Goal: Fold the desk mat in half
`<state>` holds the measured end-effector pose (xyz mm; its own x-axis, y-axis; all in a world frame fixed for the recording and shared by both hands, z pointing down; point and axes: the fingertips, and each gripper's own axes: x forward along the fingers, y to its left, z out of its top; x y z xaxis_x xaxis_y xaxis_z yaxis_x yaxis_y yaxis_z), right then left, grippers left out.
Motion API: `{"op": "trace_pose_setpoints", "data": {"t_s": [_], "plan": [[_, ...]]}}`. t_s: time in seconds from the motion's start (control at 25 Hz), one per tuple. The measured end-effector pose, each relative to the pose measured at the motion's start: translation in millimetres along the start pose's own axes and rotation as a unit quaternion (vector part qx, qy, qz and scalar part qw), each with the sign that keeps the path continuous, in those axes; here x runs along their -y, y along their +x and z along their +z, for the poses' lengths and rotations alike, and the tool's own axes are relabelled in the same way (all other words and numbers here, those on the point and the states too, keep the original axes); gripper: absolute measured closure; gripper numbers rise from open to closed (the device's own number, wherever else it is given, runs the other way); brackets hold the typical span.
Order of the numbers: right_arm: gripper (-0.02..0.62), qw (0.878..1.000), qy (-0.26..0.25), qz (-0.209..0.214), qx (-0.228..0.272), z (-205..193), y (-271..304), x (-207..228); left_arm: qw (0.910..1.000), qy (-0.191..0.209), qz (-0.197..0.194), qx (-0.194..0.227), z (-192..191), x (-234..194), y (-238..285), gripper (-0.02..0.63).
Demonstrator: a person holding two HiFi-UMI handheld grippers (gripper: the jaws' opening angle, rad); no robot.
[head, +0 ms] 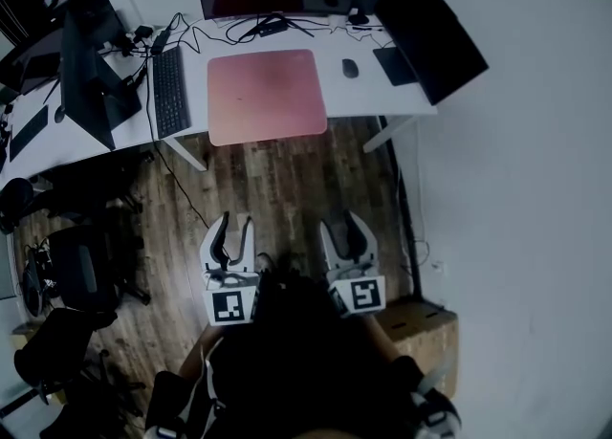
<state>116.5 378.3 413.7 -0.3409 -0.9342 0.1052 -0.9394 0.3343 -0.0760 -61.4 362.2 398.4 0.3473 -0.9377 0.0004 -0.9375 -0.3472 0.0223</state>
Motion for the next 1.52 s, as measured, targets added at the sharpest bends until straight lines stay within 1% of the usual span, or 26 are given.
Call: {"op": "trace_pose_setpoints", "data": {"t_s": [0.12, 0.2, 0.4, 0.56, 0.64, 0.76, 0.84, 0.92, 1.08, 1.2, 1.32, 1.52], "plan": [[0.413, 1.000, -0.003, -0.004, -0.024, -12, 4, -9, 0.9998, -0.019, -0.004, -0.011, -9, -12, -3, 0.465], [0.411, 0.999, -0.004, -0.004, -0.033, -17, 7, -16, 0.9996, -0.022, -0.009, -0.015, -14, -15, -3, 0.456], [0.410, 0.999, -0.006, -0.010, -0.033, -19, 15, -23, 0.9989, -0.012, -0.029, -0.034, -27, -22, 0, 0.387], [0.410, 0.999, -0.004, -0.015, -0.036, -21, 21, -18, 0.9989, -0.012, -0.023, -0.040, -34, -26, 5, 0.379], [0.410, 0.999, -0.008, -0.013, -0.039, -21, 25, -12, 0.9985, -0.004, -0.019, -0.051, -39, -25, 9, 0.380], [0.410, 0.999, -0.015, -0.007, -0.046, -22, 40, 2, 0.9976, 0.013, -0.017, -0.066, -47, -23, 25, 0.379], [0.410, 0.999, -0.023, 0.000, -0.048, -24, 52, 14, 0.9974, 0.024, -0.014, -0.066, -48, -19, 41, 0.380], [0.410, 0.998, -0.035, 0.007, -0.051, -25, 64, 28, 0.9972, 0.032, -0.006, -0.068, -50, -14, 56, 0.379], [0.410, 0.996, -0.067, 0.026, -0.053, -21, 94, 62, 0.9953, 0.042, 0.015, -0.086, -56, -6, 92, 0.379], [0.408, 0.993, -0.092, 0.041, -0.067, -26, 121, 88, 0.9928, 0.052, 0.032, -0.103, -62, -2, 120, 0.379], [0.403, 0.988, -0.114, 0.060, -0.090, -38, 145, 112, 0.9910, 0.050, 0.054, -0.112, -66, 3, 144, 0.379], [0.397, 0.978, -0.140, 0.090, -0.122, -59, 181, 139, 0.9870, 0.059, 0.079, -0.126, -72, 9, 170, 0.379]]}}
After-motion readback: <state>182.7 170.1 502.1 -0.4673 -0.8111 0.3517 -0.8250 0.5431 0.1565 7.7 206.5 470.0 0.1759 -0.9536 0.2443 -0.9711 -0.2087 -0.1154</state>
